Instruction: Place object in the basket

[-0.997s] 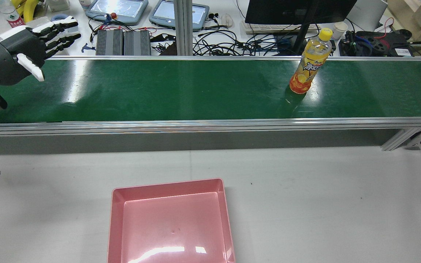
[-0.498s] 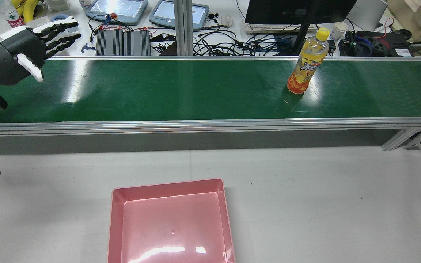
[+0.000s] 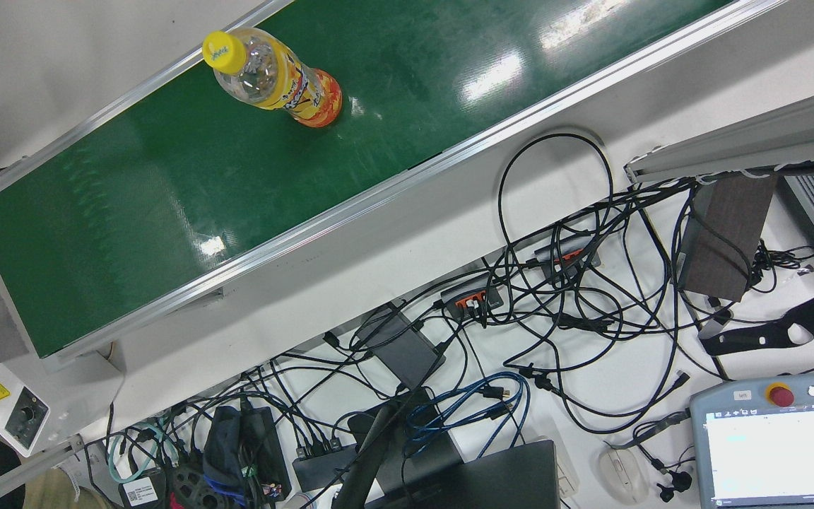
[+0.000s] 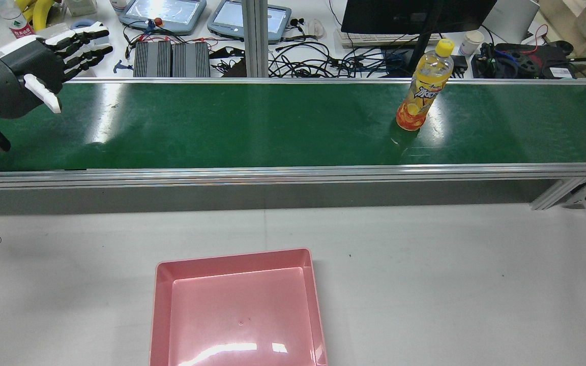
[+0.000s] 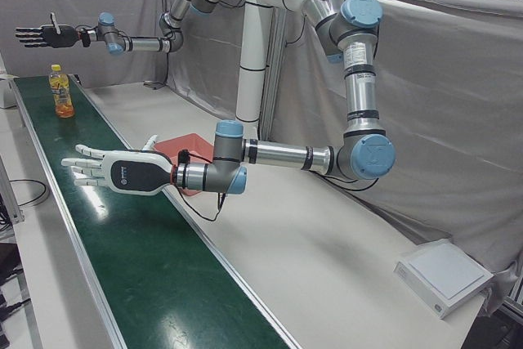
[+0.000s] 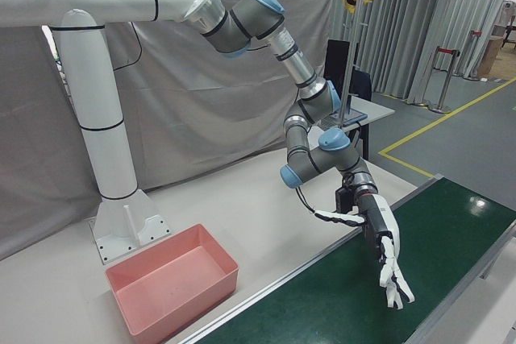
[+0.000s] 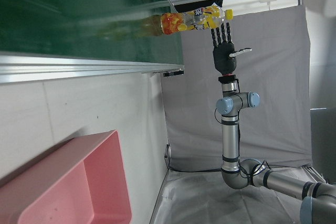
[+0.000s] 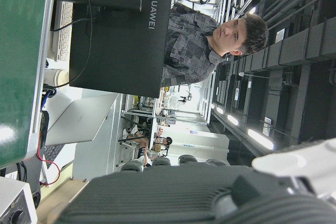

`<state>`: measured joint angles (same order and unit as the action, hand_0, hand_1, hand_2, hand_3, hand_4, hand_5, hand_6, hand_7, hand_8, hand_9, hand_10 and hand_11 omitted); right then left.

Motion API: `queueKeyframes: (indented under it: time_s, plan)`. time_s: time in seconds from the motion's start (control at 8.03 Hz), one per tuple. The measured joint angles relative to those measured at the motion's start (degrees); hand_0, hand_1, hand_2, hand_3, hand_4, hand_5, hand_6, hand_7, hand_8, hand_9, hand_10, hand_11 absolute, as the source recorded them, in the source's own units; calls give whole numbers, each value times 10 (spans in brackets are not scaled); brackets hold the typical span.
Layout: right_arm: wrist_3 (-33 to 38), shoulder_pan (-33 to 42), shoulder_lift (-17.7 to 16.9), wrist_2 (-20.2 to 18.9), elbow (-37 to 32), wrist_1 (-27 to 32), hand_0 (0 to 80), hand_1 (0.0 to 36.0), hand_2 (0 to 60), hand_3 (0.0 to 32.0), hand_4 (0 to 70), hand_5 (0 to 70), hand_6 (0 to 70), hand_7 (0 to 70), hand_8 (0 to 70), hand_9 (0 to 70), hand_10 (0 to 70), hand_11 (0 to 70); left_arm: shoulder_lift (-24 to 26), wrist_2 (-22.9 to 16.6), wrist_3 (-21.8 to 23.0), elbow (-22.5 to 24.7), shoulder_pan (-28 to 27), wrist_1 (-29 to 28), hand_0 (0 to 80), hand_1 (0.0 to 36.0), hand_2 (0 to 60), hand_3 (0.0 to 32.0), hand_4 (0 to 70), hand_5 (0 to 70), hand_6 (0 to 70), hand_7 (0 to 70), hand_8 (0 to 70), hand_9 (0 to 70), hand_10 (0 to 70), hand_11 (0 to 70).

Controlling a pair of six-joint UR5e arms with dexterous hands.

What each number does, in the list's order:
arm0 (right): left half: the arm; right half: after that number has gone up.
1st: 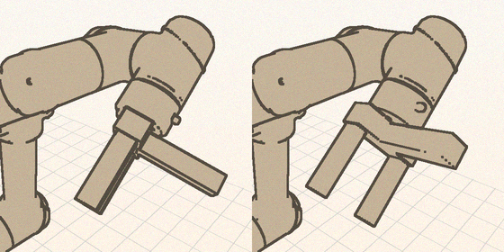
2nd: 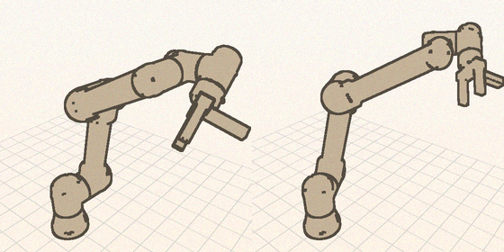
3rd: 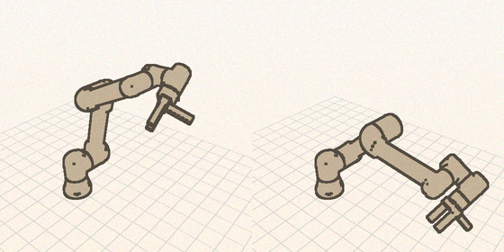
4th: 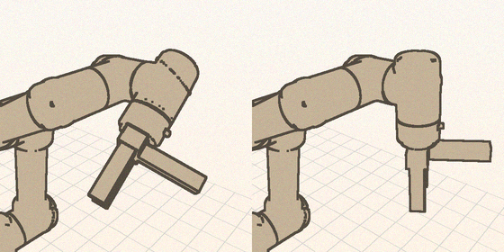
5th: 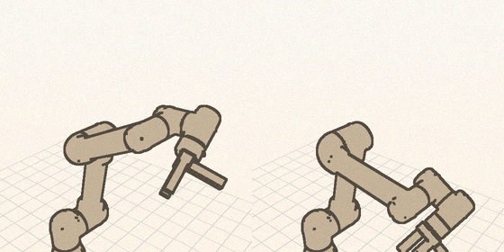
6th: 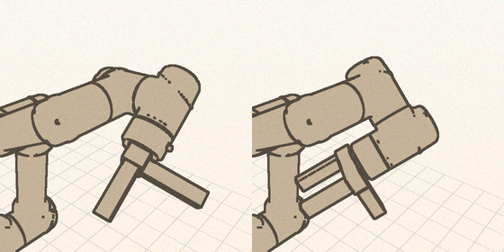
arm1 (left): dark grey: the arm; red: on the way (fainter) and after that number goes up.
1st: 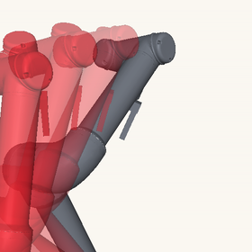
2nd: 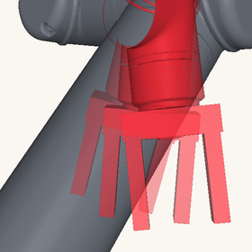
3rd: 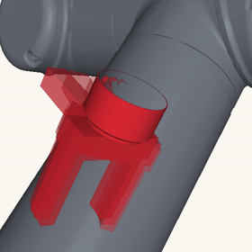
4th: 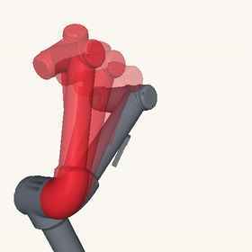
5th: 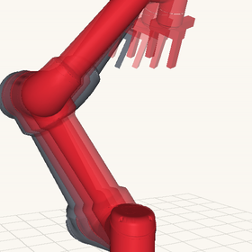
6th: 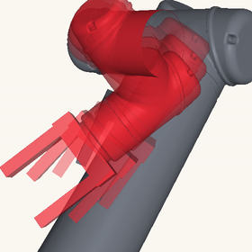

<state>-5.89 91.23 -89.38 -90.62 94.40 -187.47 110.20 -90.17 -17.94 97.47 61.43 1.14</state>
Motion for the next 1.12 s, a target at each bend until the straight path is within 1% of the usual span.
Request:
queueKeyframes:
  time_s: [0.5,1.12]
  plan:
    - [0,0,0,0,0,0,0,0,0,0,0,0,0,0,0,0,0,0,1,0,0,0,0,0,596,24,0,20,126,160,3,7,84,114,18,39]
    - [0,0,0,0,0,0,0,0,0,0,0,0,0,0,0,0,0,0,3,0,0,1,0,1,603,26,0,18,127,163,4,9,91,123,19,42]
